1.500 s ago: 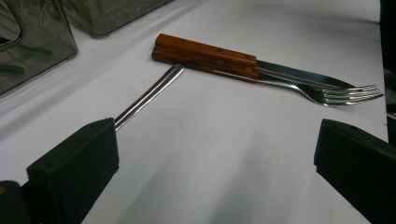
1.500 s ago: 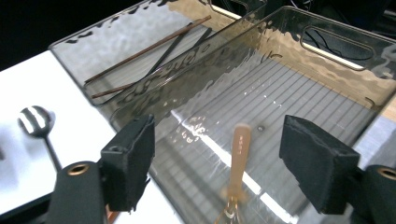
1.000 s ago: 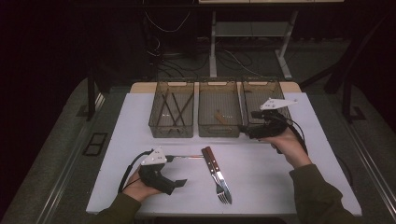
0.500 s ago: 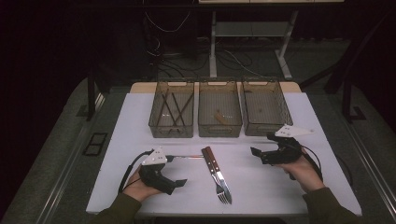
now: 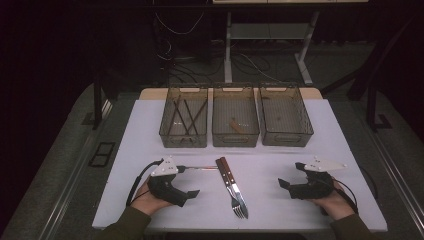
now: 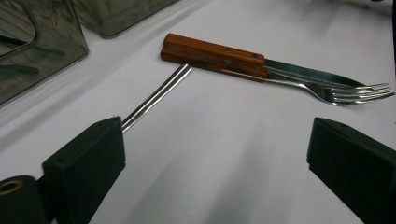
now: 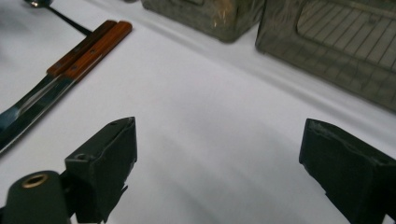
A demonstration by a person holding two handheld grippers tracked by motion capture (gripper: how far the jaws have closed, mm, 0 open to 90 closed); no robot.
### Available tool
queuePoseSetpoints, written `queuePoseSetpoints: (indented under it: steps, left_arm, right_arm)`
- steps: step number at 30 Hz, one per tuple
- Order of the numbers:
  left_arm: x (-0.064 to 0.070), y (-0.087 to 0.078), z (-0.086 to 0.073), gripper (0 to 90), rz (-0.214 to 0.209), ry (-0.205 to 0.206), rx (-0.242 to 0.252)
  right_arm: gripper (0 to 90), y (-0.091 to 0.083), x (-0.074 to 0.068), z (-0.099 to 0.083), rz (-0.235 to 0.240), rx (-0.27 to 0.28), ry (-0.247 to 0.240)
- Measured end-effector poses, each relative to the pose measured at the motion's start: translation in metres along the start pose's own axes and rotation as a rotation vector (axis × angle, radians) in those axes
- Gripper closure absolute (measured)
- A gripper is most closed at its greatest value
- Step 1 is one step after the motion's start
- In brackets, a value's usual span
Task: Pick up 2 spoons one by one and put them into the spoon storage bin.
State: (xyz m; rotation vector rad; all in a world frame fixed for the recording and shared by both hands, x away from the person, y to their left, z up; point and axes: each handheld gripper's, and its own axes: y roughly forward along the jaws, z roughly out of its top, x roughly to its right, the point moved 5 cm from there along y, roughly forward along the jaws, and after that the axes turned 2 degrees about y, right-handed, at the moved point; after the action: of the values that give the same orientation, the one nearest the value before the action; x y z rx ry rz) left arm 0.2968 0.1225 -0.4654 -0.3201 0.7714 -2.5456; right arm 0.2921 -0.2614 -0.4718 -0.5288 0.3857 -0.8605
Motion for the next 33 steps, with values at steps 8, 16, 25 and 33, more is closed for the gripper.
queuePoseSetpoints:
  steps: [8, 16, 25, 33]
  left_arm:
    - [-0.011, -0.010, 0.004, 15.0, 0.050, -0.001, -0.024]
    - [-0.036, -0.022, 0.005, 21.7, 0.123, -0.029, -0.041]
    - [-0.065, -0.026, 0.000, 25.5, 0.190, -0.066, -0.064]
    - [-0.078, -0.026, -0.009, 32.4, 0.209, -0.114, -0.102]
  right_arm:
    - [11.6, -0.006, -0.002, -0.009, 0.006, -0.011, 0.003]
    - [11.6, -0.006, -0.002, -0.008, 0.007, -0.011, -0.005]
    - [11.6, -0.004, -0.003, -0.008, 0.012, -0.014, -0.011]
    - [11.6, -0.003, -0.004, -0.008, 0.011, -0.019, -0.017]
